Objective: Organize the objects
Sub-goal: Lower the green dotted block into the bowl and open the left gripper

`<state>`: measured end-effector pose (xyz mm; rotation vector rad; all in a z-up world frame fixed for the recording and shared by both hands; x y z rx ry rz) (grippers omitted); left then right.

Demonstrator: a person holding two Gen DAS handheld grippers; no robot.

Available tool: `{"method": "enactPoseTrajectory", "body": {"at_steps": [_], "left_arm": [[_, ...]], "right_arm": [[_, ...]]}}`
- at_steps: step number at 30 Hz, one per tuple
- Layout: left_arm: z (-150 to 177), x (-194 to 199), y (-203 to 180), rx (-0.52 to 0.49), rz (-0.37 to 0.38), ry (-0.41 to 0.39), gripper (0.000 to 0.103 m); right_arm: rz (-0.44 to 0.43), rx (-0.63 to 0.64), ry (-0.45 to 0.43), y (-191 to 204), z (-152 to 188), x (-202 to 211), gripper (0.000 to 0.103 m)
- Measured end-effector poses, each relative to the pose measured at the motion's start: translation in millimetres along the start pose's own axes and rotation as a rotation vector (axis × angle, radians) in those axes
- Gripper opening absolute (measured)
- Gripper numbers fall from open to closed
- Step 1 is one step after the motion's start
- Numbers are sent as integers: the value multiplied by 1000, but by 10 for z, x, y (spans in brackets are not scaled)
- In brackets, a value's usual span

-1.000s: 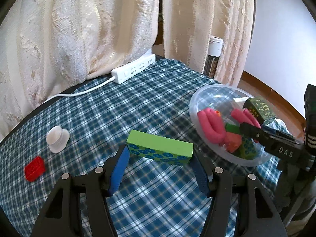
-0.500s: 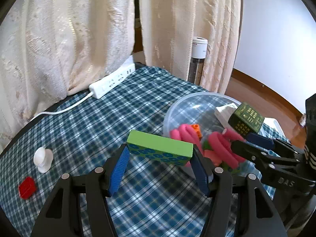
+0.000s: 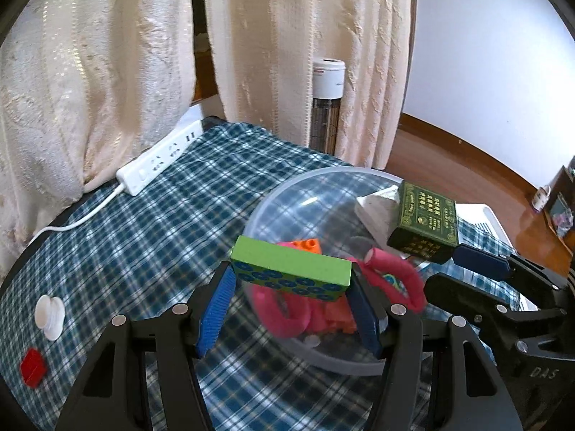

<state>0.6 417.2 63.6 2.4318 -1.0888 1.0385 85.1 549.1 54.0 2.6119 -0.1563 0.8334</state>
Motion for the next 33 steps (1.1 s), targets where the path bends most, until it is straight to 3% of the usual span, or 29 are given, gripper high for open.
{"method": "enactPoseTrajectory", "body": {"at_steps": [9, 13, 33], "left_arm": [[-13, -132, -112, -13, 52, 21, 65], [-14, -139, -76, 6, 63, 18, 74], [119, -70, 86, 41, 62, 17, 74]], "right_arm": [[7, -10, 1, -43, -3, -1, 72], [7, -8, -1, -37, 0, 9, 72], [-8, 5, 2, 65, -2, 30, 72]]}}
Point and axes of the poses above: each gripper's, at about its wrist camera, not at the fingertips, and x roughly against the way its jaws point, y to its left, z to its underside, the point moved 2 cm from there along -x, roughly the way its jaws point, and after that the axes turned 3 degrees about x, right-handed, at the moved point
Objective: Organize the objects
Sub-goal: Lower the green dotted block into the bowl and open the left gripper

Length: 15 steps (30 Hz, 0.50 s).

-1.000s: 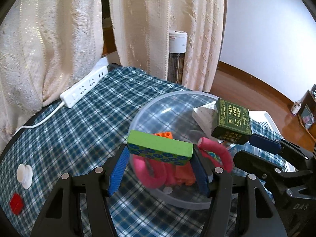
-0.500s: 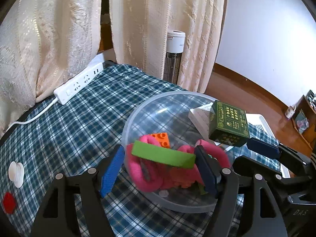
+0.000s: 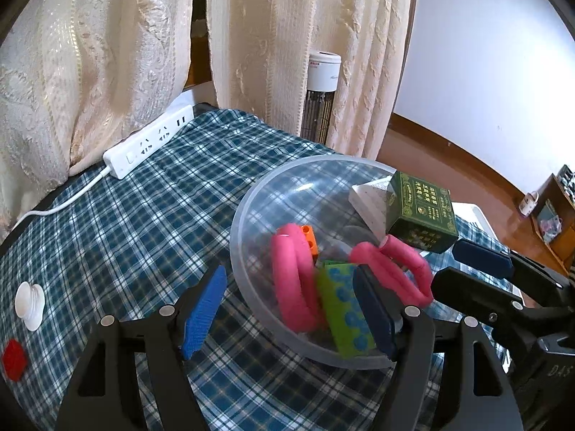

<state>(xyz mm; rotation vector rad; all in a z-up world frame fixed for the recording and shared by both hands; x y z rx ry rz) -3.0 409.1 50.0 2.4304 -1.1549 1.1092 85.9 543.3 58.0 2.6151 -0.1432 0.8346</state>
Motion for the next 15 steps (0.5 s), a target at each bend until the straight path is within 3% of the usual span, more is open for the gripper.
{"method": "enactPoseTrajectory", "body": {"at_steps": [15], "left_arm": [[90, 198, 275, 64, -39, -18, 74]], "right_arm": [[-23, 27, 16, 210, 54, -32, 72]]}}
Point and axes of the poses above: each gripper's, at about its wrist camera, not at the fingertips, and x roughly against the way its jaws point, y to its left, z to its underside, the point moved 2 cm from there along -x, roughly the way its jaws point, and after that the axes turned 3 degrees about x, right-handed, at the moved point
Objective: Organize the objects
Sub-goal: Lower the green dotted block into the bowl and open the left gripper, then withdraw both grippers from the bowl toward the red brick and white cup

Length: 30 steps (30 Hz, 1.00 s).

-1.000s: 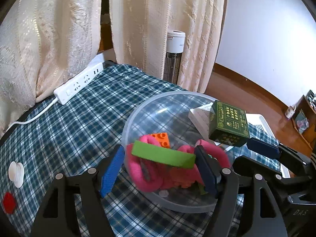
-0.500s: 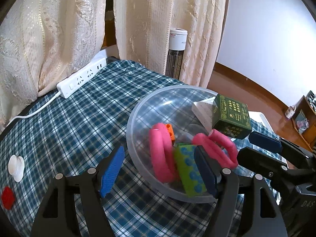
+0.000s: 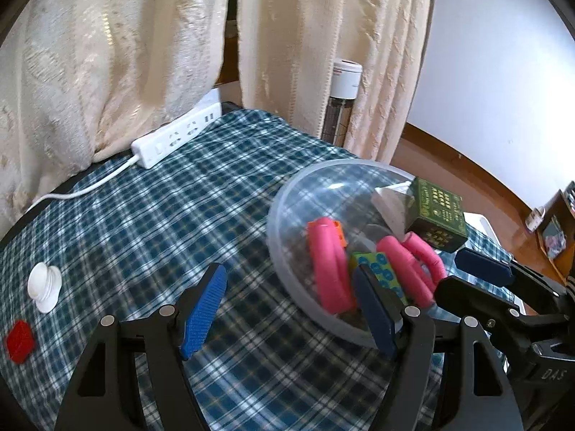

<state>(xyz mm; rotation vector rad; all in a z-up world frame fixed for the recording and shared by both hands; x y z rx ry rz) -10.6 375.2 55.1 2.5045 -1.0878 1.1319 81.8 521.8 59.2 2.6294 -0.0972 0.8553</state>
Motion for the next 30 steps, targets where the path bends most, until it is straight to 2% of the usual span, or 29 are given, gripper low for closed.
{"method": "enactPoseTrajectory", "body": {"at_steps": [16, 30], "left_arm": [[191, 260, 564, 110, -82, -8, 74], [375, 535, 1087, 175, -193, -30, 74]], "right_arm": [[-51, 71, 28, 487, 27, -143, 72], [-74, 150, 65, 942, 47, -367, 73]]}}
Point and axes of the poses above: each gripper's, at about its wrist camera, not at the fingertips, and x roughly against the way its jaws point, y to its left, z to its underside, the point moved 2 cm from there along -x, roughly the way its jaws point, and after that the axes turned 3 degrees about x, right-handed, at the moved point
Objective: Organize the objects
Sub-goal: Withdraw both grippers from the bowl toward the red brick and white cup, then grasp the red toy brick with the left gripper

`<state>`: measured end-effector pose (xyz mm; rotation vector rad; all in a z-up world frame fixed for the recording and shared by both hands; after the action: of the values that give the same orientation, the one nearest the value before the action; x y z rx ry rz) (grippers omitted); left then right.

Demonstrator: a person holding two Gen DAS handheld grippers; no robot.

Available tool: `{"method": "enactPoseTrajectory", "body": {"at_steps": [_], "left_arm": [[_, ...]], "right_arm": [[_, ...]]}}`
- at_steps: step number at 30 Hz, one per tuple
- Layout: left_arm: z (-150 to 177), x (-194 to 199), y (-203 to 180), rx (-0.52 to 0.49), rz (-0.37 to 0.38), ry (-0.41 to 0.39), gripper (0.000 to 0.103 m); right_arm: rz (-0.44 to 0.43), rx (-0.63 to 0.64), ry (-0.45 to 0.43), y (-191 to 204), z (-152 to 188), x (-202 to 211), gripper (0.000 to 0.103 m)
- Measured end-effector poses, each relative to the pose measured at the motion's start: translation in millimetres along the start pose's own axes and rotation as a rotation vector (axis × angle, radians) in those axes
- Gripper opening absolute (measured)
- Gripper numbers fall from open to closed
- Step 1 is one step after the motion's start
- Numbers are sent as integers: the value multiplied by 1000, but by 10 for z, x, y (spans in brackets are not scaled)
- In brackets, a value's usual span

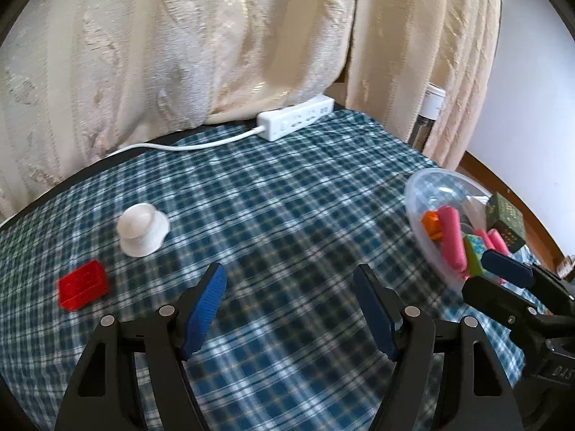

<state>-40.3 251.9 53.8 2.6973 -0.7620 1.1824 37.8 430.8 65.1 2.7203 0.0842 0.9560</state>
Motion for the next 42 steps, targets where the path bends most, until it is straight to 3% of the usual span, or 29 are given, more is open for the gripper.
{"method": "enactPoseTrajectory", "body": {"at_steps": [17, 30, 42], "left_arm": [[107, 71, 763, 118, -98, 0, 74], [163, 30, 1477, 299, -201, 17, 74], [195, -91, 1748, 339, -299, 46, 77]], "right_arm": [[-36, 108, 69, 572, -79, -450, 73], [-73, 171, 114, 863, -122, -732, 74], [-95, 217, 144, 1027, -177, -946, 74]]}}
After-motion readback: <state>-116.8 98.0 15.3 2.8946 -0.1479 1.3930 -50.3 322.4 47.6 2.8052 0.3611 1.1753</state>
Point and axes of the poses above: each gripper's, at about its wrist camera, not at the fingertips, and x roughly against the way its jaws point, y to its left, z to its underside, the point moved 2 cm from there along -x, roughly the way its jaws point, and after that the axes turned 3 degrees about x, right-handed, at the moved point
